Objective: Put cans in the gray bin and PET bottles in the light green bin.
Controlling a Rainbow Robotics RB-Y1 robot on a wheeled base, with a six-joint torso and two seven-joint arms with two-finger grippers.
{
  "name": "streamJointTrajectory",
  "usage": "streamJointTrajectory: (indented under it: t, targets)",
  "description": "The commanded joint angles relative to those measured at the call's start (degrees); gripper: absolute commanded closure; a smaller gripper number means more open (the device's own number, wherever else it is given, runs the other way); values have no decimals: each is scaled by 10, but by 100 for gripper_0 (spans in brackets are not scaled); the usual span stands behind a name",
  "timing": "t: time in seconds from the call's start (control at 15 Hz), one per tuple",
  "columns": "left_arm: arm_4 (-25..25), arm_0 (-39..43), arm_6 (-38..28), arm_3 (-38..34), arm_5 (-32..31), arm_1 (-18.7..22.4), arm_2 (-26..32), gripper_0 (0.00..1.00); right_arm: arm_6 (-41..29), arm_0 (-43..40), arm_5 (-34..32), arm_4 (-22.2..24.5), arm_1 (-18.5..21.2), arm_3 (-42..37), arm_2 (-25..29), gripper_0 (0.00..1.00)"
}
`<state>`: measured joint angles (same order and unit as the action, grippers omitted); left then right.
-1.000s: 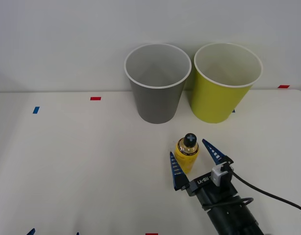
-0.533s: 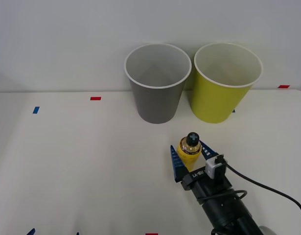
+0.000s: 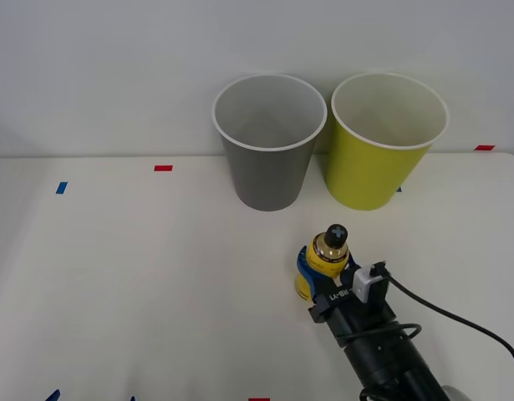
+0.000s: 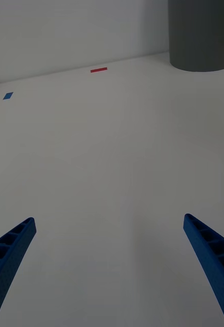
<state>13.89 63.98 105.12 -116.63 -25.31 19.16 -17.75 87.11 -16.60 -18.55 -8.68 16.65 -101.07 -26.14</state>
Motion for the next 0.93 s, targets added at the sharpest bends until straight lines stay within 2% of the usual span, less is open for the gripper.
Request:
streamJointTrajectory:
  t: [0.07,0.13,0.33,0.53,0.73,0.87,0.93]
  targets:
    - [0,0,0,0,0,0,0,0,0,0,6,0,-1,-4,5,94]
    - [0,0,0,0,0,0,0,0,1,-3,55,1,1,-35,10,95]
    - [0,0,0,0,0,0,0,0,1,-14,265,2,2,-176,33,95]
    - [0,0,0,0,0,0,0,0,-1,-10,364,1,-2,-234,53,95]
    - [0,0,0,0,0,0,0,0,-2,8,501,7,-10,-300,72,95]
    - [0,0,0,0,0,0,0,0,-6,37,648,24,-16,-367,85,96]
    - [0,0,0,0,0,0,0,0,-10,46,693,40,-17,-389,85,96]
